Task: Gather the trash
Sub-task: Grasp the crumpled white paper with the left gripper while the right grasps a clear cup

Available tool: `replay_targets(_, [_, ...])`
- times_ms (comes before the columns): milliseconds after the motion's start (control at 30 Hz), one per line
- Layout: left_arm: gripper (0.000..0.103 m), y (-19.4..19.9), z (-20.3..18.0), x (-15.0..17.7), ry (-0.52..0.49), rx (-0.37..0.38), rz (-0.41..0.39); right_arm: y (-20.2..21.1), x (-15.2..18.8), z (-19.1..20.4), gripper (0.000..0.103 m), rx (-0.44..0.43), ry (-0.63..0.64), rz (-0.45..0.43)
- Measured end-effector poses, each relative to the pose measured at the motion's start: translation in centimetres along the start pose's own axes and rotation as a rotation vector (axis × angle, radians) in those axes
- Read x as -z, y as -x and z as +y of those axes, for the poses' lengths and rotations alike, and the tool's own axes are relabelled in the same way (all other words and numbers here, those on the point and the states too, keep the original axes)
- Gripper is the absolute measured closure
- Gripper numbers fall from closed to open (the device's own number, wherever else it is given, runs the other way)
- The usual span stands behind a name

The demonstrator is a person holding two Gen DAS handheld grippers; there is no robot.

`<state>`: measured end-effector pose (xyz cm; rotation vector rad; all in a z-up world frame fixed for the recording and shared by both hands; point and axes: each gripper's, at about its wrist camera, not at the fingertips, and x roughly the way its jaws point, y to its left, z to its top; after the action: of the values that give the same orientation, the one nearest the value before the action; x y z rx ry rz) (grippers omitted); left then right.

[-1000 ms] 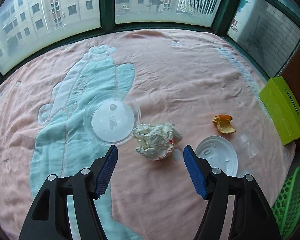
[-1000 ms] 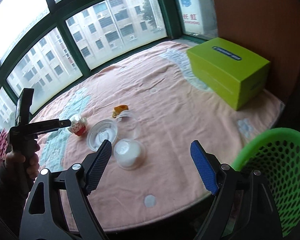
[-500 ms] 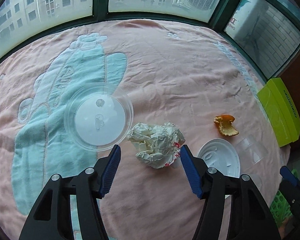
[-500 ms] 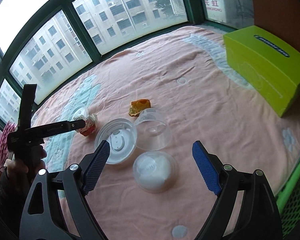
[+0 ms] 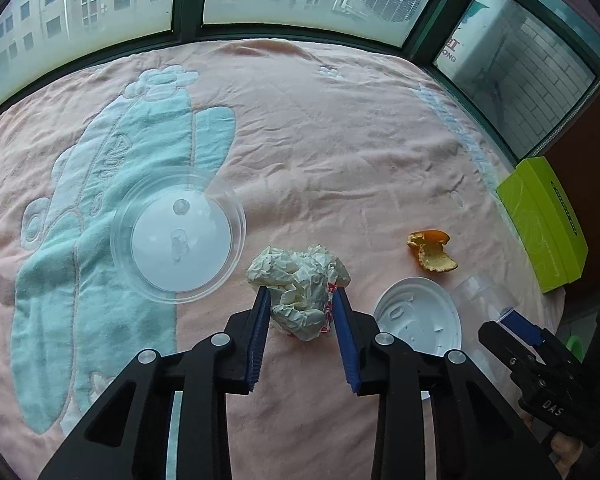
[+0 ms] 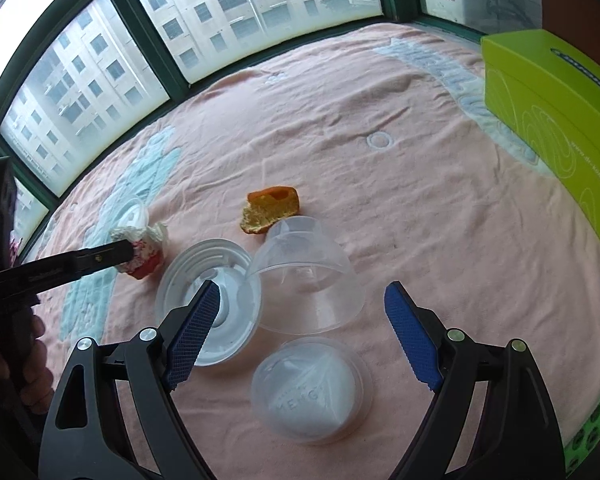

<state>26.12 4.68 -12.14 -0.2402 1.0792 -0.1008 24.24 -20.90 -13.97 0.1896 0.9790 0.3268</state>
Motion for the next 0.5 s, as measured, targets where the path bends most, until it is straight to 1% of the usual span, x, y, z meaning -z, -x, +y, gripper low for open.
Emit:
replay_targets(33, [0.073, 0.1, 0.0, 0.0, -0.001, 0.001, -0.002, -0.2, 0.0, -0.1, 0.022, -0.006, -0.007, 0.005])
replay_targets(100, [0.074, 0.5, -0.1, 0.0, -0.003, 0.000, -0.009, -0.4, 0.1, -0.4, 0.034, -0.023, -0.024, 0.015])
replay_targets(167, [0.074, 0.9, 0.0, 0.0, -0.002, 0.003, -0.015, -0.4, 0.1, -0.5, 0.039, -0.036, -0.038, 0.012])
replay_targets(500, [0.074, 3.4, -0.5, 0.0, -0.015, 0.015, -0.058, 2.3, 0.0, -0.4, 0.041, -0.034, -0.034, -0.054])
